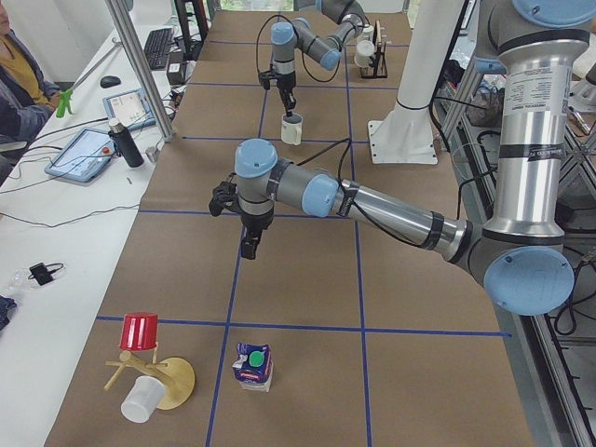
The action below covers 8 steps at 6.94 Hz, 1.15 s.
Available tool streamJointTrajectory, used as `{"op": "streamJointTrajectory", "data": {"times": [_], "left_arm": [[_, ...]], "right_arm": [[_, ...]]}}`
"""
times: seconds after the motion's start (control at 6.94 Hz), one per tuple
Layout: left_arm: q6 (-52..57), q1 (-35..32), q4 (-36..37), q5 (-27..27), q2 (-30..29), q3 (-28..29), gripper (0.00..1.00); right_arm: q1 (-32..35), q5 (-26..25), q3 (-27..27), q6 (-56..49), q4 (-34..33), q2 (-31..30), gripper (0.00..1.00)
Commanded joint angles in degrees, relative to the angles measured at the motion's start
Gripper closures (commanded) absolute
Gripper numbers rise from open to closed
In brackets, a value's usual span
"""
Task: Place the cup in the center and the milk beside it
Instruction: 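Carry the white mug with the right gripper toward the table center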
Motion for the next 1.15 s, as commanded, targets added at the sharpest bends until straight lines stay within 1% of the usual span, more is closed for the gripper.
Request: {"op": "streamJointTrajectory", "data": {"times": [0.0,0.14,0.29,0.43,0.58,0.72,0.86,1.01], "left_arm": [[0.9,0.0,-0.1,0.7,0.6,0.6,0.02],[4.0,-0.4,-0.1,1.9,0.6,1.3,0.02],[11.0,-1.5,0.2,5.4,0.8,3.4,0.02],[13.6,-2.7,0.0,5.9,0.9,6.5,0.02],[14.1,-7.0,0.6,5.6,0.4,8.6,0.02],[15.7,-10.1,1.0,5.5,-0.4,10.8,0.02],[17.1,-11.1,1.2,5.6,-0.6,13.4,0.02],[18.3,-12.6,0.3,5.3,-1.9,18.1,0.02]], "right_arm": [[1.1,1.7,-0.4,-3.4,0.0,-0.5,1.00],[2.2,3.4,-0.2,-5.1,0.0,-2.0,1.00],[2.2,3.5,0.2,-5.3,0.1,-2.9,1.00],[2.2,3.4,0.3,-5.3,0.1,-2.8,0.91],[2.2,3.1,0.8,-4.4,0.0,-2.7,0.02],[2.5,3.3,2.1,-4.4,0.0,-3.3,0.00],[3.4,3.3,3.3,-4.4,0.0,-3.5,0.00],[4.6,3.4,4.4,-4.5,0.0,-4.1,0.00]]}}
